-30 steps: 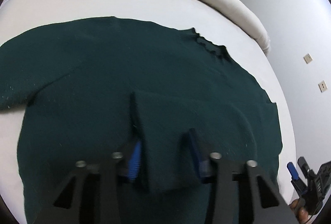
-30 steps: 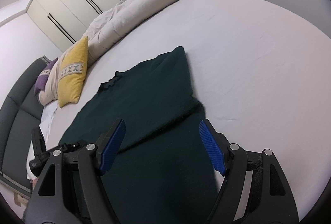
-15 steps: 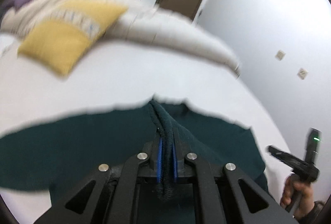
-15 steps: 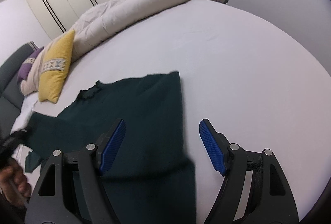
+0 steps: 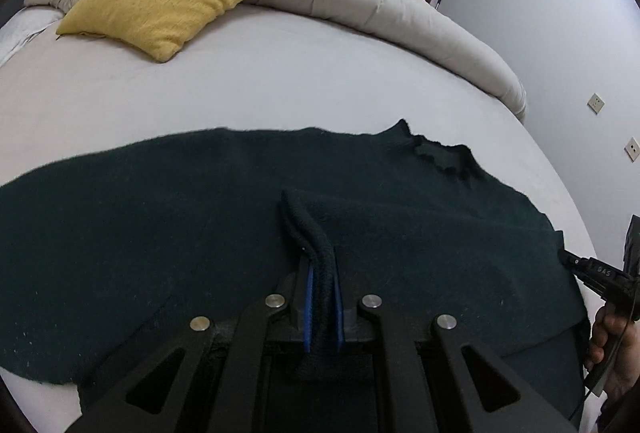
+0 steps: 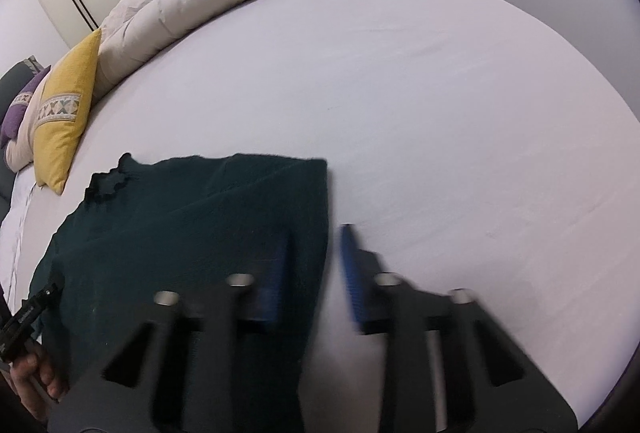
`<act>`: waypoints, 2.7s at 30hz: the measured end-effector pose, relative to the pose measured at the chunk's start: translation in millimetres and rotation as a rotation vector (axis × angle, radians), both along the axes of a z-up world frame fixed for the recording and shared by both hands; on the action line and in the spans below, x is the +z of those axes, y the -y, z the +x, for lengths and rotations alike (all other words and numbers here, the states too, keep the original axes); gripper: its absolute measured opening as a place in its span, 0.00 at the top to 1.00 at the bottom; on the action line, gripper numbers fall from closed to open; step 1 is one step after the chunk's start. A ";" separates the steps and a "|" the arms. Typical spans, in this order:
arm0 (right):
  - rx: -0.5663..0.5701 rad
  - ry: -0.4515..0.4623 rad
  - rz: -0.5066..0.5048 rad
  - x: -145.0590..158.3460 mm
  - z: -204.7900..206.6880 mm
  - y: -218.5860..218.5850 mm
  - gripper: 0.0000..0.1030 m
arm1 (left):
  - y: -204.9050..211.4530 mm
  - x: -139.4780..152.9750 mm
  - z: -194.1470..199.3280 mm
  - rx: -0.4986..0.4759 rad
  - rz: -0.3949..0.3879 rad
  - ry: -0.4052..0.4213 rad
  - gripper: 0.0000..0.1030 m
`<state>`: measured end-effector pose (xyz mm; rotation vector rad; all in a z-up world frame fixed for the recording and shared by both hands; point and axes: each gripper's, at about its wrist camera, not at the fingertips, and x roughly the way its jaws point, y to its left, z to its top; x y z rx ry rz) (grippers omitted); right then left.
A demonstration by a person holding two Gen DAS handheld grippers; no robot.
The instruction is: Fold small clothes
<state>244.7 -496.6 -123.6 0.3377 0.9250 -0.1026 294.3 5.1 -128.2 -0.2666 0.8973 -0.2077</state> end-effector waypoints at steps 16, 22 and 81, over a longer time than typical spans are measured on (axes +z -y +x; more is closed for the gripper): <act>-0.006 0.098 0.106 31.1 -21.3 16.9 0.23 | -6.7 -7.7 -21.0 0.002 -0.100 -0.004 0.92; 0.152 -0.039 0.072 13.0 -25.7 -28.4 0.55 | -5.8 -3.5 -25.5 0.009 -0.110 -0.032 0.92; 0.210 0.354 0.005 135.2 -137.3 -147.8 0.08 | -422.7 -19.0 -170.5 0.789 -0.255 -0.038 0.36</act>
